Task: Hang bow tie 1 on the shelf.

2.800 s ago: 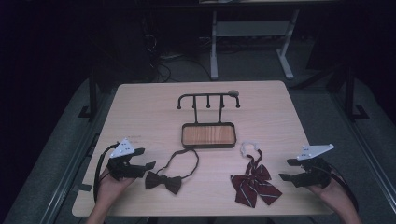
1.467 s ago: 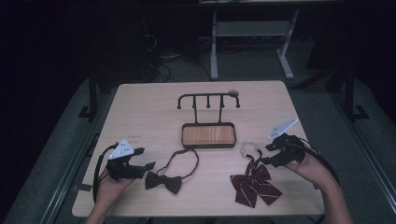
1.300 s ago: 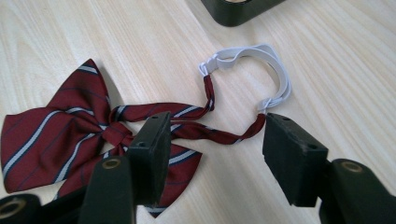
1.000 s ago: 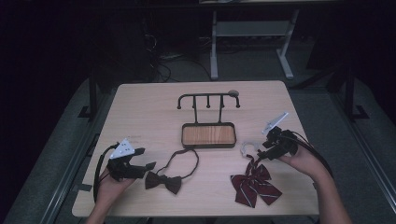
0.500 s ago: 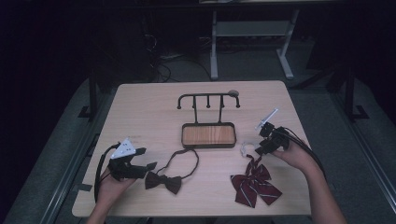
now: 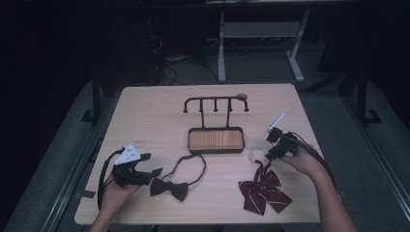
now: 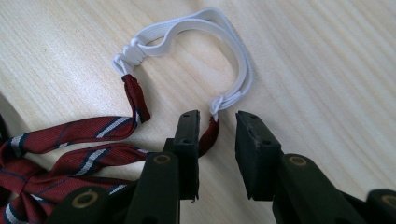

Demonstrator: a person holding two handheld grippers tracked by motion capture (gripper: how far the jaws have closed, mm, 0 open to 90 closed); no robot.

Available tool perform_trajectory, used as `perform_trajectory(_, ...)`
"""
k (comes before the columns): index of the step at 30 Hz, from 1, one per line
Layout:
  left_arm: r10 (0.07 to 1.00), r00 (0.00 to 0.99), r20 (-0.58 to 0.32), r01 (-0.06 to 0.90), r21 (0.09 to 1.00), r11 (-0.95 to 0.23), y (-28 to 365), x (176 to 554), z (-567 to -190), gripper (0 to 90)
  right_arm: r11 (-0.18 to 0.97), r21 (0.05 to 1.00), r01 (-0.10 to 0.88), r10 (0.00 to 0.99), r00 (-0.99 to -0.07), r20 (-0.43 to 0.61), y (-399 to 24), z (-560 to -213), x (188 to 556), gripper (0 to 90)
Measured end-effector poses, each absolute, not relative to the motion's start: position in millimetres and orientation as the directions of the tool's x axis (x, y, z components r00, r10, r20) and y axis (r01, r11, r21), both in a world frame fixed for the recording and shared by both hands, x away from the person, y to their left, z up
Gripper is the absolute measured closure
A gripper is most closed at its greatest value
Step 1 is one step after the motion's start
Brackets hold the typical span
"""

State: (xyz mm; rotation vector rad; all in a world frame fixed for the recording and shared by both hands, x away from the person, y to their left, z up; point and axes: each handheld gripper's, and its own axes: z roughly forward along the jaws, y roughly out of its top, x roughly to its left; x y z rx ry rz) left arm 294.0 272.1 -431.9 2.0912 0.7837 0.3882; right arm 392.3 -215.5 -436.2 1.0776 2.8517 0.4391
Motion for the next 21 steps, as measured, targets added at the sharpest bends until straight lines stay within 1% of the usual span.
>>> perform_trajectory(2,0.654,0.757,-0.005,0.39,0.805,-0.446,272.2,294.0,-431.9,26.0,0.714,0.283,0.64,0.657,-0.753,0.046,-215.1,-436.8,392.5,70.5)
perform_trajectory(4,0.653,0.757,-0.007,0.39,0.807,-0.444,272.5,293.5,-431.5,26.0,0.717,0.282,0.638,0.653,-0.756,0.048,-214.0,-438.8,392.5,73.5)
perform_trajectory(6,0.653,0.757,-0.007,0.389,0.808,-0.442,272.6,293.3,-431.3,25.9,0.716,0.279,0.639,0.655,-0.754,0.048,-213.5,-439.4,392.4,74.2)
perform_trajectory(8,0.651,0.759,-0.008,0.389,0.808,-0.443,272.7,293.4,-431.5,25.9,0.721,0.272,0.637,0.651,-0.758,0.049,-212.9,-440.8,392.5,80.1)
perform_trajectory(11,0.649,0.761,-0.007,0.389,0.805,-0.448,272.3,293.2,-432.0,25.9,0.729,0.267,0.63,0.644,-0.764,0.047,-212.9,-441.6,392.5,85.3)
perform_trajectory(13,0.649,0.761,-0.008,0.389,0.806,-0.446,272.4,293.4,-432.1,25.9,0.732,0.269,0.626,0.641,-0.766,0.039,-213.2,-441.2,392.5,86.4)
perform_trajectory(21,0.645,0.764,-0.009,0.39,0.802,-0.452,271.7,292.9,-432.3,25.8,0.728,0.289,0.621,0.63,-0.773,0.074,-216.5,-435.4,389.8,86.9)
